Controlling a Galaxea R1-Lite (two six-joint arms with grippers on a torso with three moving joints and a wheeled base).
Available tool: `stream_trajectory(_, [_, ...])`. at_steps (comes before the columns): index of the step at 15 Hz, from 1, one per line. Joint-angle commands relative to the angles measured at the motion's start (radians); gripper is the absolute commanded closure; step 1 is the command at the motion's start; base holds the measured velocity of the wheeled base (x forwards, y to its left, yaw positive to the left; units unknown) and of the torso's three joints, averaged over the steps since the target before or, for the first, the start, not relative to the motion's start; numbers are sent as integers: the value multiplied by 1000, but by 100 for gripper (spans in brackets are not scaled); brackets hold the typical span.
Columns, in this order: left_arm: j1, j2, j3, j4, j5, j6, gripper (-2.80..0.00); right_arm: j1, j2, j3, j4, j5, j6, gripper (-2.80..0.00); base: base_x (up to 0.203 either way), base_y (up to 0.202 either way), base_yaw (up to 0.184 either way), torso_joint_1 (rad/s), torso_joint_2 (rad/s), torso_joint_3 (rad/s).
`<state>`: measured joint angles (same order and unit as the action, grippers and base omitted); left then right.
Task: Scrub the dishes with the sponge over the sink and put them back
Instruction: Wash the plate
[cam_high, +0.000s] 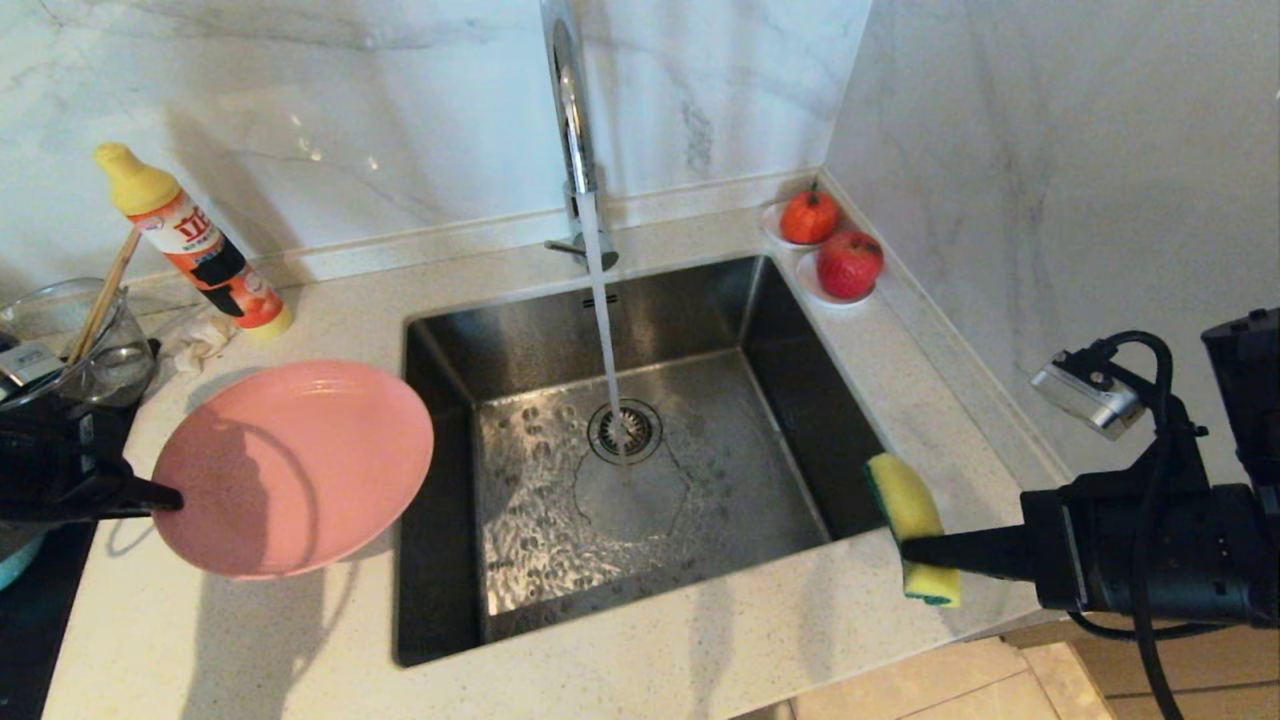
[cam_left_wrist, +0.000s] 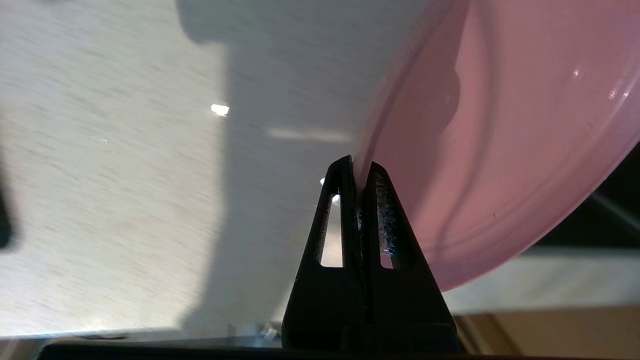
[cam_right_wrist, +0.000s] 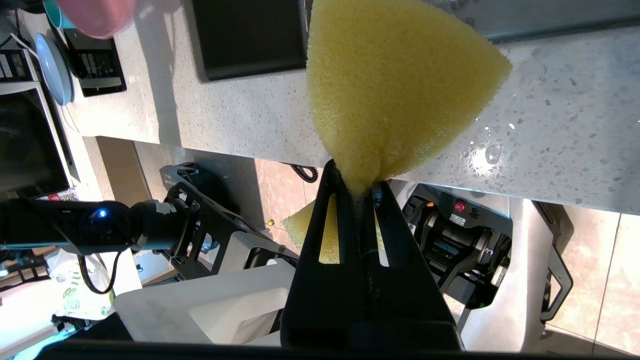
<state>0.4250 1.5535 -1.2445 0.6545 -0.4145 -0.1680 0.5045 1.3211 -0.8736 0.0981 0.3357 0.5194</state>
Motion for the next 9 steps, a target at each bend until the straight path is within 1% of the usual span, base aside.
stream_trajectory(1, [-93, -41, -54, 26, -3, -82, 0, -7, -1, 2, 0, 2, 5, 0, 0, 0, 0, 0, 0, 0])
stream_trajectory(2, [-140, -42, -77, 27, -2, -135, 0, -7, -9, 4, 0, 2, 5, 0, 0, 0, 0, 0, 0, 0])
stream_trajectory(4, [-232, -19, -144, 23, 14, -218, 0, -6, -35, 2, 0, 2, 2, 0, 0, 0, 0, 0, 0, 0])
stream_trajectory(6, [-312, 31, -185, 4, 62, -282, 0, -12, -45, -1, 1, 2, 5, 0, 0, 0, 0, 0, 0, 0])
stream_trajectory(7, [-346, 54, -185, -24, 98, -319, 0, -21, -42, 5, 0, 3, 5, 0, 0, 0, 0, 0, 0, 0])
stream_trajectory(9, [-401, 112, -176, -118, 150, -397, 0, -30, -25, 8, 0, 5, 5, 0, 0, 0, 0, 0, 0, 0])
